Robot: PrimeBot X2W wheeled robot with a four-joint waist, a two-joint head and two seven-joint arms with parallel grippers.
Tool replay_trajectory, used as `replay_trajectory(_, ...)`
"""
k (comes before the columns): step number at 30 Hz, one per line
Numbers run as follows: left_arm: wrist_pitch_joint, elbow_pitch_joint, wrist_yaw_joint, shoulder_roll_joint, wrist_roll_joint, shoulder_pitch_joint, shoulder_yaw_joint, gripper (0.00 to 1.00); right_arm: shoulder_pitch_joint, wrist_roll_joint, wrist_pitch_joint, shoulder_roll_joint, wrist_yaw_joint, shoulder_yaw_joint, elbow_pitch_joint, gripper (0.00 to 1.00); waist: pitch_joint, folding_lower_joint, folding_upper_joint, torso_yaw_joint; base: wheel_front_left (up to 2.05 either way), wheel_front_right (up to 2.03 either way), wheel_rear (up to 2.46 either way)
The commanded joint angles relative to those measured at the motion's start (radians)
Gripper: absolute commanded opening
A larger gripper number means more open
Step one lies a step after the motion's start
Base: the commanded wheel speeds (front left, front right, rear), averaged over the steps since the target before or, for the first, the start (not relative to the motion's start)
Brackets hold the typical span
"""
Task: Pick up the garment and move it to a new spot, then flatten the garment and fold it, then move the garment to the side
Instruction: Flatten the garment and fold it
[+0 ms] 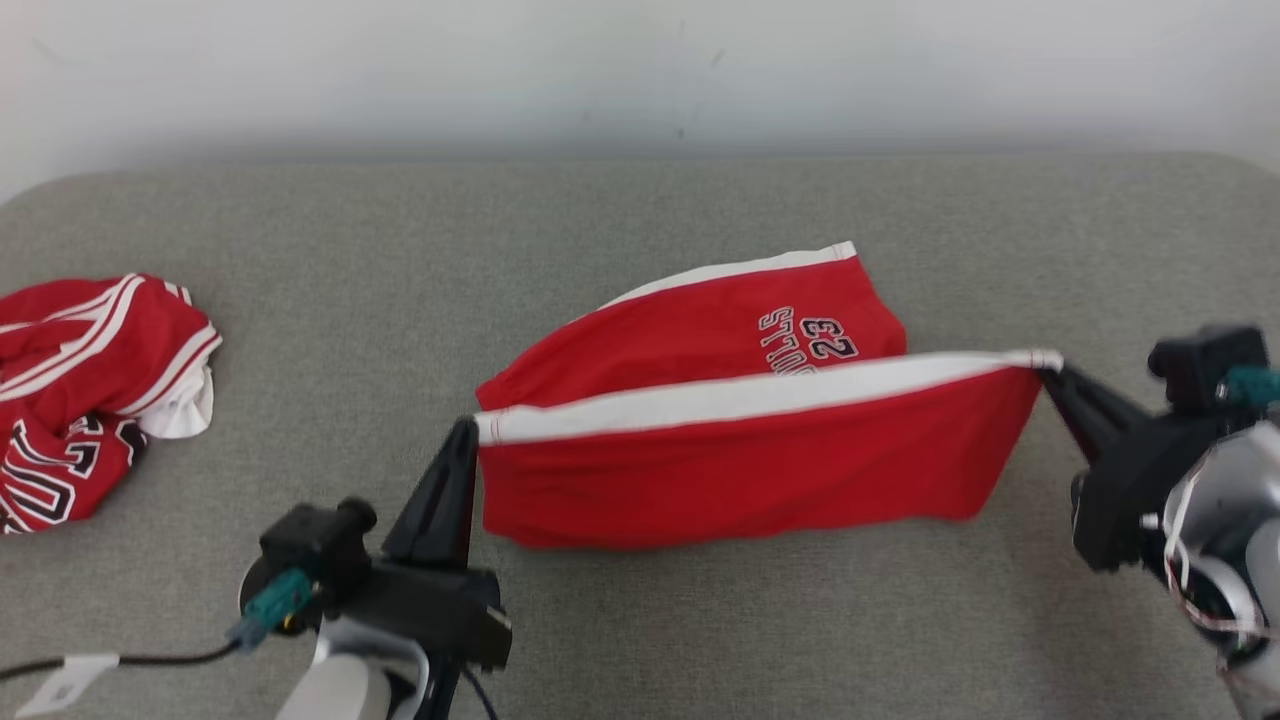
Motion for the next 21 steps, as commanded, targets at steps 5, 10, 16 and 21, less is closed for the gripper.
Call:
replay_trajectory(5, 0.022, 0.077, 0.021, -0.031, 0.015, -0.15, -0.007, 0.0, -0.2, -0.004, -0.074, -0.043, -0.003, 0.081, 0.144, 0.0, 0.101, -0.0002, -0.0001, 0.045, 0.0, 0.0, 0.0)
replay_trajectory(10, 0.03, 0.134, 0.031, -0.046, 0.023, -0.245, -0.016, 0.0, -0.325, -0.021, -0.112, -0.067, -0.003, 0.149, 0.245, 0.0, 0.157, -0.0002, -0.0001, 0.067, 0.0, 0.0, 0.0)
replay_trajectory(16, 0.019, 0.216, 0.054, -0.064, 0.037, -0.361, -0.023, 0.0, -0.492, -0.032, -0.16, -0.069, -0.003, 0.227, 0.385, 0.0, 0.226, -0.0002, -0.0001, 0.098, 0.0, 0.0, 0.0)
replay_trajectory(21, 0.007, 0.275, 0.057, -0.071, 0.042, -0.425, -0.03, 0.0, -0.599, -0.046, -0.188, -0.053, -0.003, 0.284, 0.491, 0.0, 0.263, -0.0002, -0.0001, 0.123, 0.0, 0.0, 0.0)
